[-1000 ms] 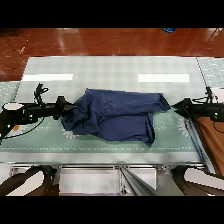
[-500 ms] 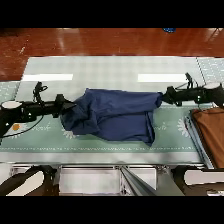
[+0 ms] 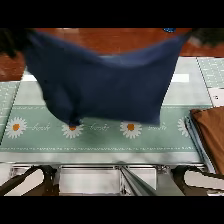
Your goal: Fold the shirts.
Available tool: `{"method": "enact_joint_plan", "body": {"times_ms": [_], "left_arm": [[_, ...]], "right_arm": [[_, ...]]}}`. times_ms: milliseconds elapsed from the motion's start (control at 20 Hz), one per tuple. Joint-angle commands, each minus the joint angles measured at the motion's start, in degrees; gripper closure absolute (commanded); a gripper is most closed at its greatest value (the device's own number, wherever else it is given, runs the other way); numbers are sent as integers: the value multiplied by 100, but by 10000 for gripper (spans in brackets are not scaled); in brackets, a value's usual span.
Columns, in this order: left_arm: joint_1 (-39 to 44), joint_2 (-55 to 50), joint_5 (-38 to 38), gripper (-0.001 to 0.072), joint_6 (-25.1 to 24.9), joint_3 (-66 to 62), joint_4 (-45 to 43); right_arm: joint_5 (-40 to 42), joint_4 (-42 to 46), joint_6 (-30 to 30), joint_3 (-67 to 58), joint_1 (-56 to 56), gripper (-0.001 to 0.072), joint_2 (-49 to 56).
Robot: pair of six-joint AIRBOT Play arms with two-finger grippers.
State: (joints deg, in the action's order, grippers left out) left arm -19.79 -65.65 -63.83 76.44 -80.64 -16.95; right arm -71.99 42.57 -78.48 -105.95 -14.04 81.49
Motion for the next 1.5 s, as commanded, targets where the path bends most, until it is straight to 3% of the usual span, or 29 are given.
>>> {"method": "enact_joint_plan", "body": {"times_ms": [0, 100, 200, 450, 650, 850, 1100, 1250, 1450], "left_arm": [[-398, 2, -741, 688, 1384, -2579, -2409], [-509, 22, -1449, 688, 1495, -3788, -3624], [-544, 330, -1679, 688, 1484, -4347, -4341], [-422, 1921, -1657, 688, 1360, -3871, -4881], [710, 2806, -1659, 687, 1261, -3862, -5945], [1617, 3274, -2573, 687, 1394, -3860, -7254], [1659, 3364, -3679, 687, 1766, -3314, -7667], [1659, 3322, -3456, 687, 1808, -2017, -7665], [1661, 2859, -2463, 687, 2011, 96, -7449]], "right_arm": [[-297, 409, -442, -1650, -20, 688, -474], [-330, 693, -439, -1652, -17, 688, -1069], [-457, 1104, -396, -1652, -17, 688, -1683], [-791, 2483, -544, -1633, -17, 688, -3095], [-1193, 3438, -815, -817, -13, 688, -4052], [-1541, 3456, -883, 90, -15, 688, -4719], [-2260, 3427, -1078, 605, -15, 688, -4850], [-2098, 3147, -1086, 1491, -15, 688, -4850], [-1110, 2594, -1032, 2957, -13, 688, -4457]]}}
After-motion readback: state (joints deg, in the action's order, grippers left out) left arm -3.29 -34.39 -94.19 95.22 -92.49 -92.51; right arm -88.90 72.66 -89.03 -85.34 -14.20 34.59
